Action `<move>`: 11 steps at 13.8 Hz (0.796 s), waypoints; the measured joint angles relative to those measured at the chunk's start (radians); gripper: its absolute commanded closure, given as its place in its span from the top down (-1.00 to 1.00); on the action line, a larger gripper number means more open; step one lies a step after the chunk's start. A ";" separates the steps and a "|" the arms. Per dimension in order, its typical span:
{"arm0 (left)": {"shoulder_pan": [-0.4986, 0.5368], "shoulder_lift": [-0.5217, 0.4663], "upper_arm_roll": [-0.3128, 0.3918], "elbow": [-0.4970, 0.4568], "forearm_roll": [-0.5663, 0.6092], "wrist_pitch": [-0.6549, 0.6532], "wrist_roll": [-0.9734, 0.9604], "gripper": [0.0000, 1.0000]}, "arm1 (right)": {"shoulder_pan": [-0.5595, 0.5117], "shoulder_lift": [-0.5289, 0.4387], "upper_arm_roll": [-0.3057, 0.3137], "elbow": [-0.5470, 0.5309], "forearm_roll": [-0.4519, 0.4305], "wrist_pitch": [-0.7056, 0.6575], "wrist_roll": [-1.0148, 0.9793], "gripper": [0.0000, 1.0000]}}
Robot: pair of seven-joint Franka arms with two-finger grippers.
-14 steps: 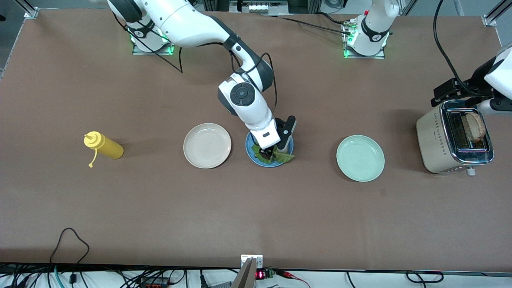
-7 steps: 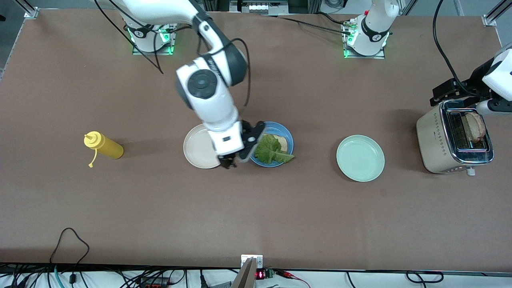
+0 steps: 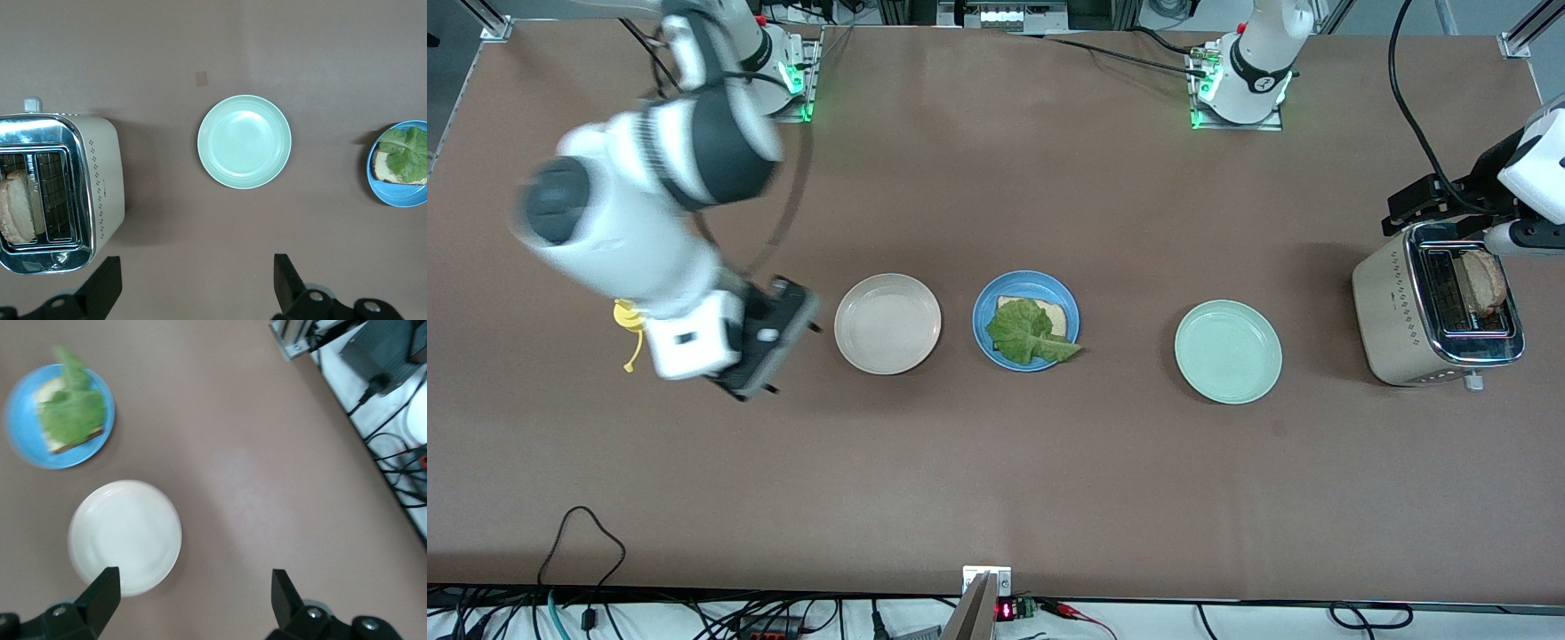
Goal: Make sandwich in blue plate with both arms
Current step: 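Move the right gripper back toward the yellow mustard bottle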
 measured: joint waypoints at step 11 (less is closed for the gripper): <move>0.000 0.000 0.000 0.000 0.000 -0.003 0.000 1.00 | -0.673 -0.018 -0.002 -0.249 0.568 -0.427 -1.018 1.00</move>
